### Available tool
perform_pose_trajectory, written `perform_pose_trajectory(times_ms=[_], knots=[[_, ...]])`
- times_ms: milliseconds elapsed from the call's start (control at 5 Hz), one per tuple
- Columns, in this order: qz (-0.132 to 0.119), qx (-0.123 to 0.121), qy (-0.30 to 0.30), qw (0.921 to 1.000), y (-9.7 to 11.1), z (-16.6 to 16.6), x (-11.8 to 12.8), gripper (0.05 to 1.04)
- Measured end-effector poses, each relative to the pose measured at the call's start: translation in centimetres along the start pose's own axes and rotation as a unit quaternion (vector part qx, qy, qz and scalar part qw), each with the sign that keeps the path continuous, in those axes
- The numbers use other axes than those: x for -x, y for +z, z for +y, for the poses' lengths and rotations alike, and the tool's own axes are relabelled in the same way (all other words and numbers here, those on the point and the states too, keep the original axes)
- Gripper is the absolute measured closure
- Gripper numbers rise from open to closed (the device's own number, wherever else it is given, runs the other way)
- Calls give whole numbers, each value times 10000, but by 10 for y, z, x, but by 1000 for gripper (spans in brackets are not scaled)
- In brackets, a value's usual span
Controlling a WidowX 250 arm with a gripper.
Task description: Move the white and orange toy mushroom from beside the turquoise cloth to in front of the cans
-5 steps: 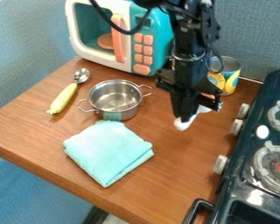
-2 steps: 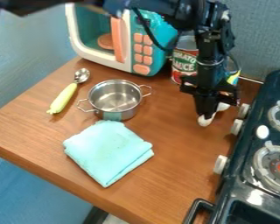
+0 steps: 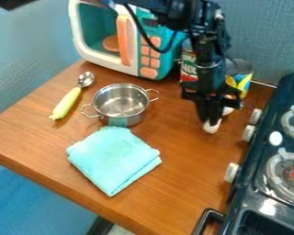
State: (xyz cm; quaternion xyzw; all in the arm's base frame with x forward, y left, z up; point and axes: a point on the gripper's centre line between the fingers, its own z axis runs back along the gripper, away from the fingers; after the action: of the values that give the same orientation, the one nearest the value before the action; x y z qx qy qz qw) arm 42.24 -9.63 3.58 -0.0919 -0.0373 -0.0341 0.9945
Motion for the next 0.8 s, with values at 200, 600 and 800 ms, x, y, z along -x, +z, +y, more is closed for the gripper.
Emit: perform_pose_trajectory(times_ms=[200, 600, 800], knots=[[-239, 157, 186, 9994, 26, 12, 12, 489], [-861, 343, 441, 9947, 82, 24, 32, 76], [-411, -567, 354, 9969, 101, 47, 73, 80]])
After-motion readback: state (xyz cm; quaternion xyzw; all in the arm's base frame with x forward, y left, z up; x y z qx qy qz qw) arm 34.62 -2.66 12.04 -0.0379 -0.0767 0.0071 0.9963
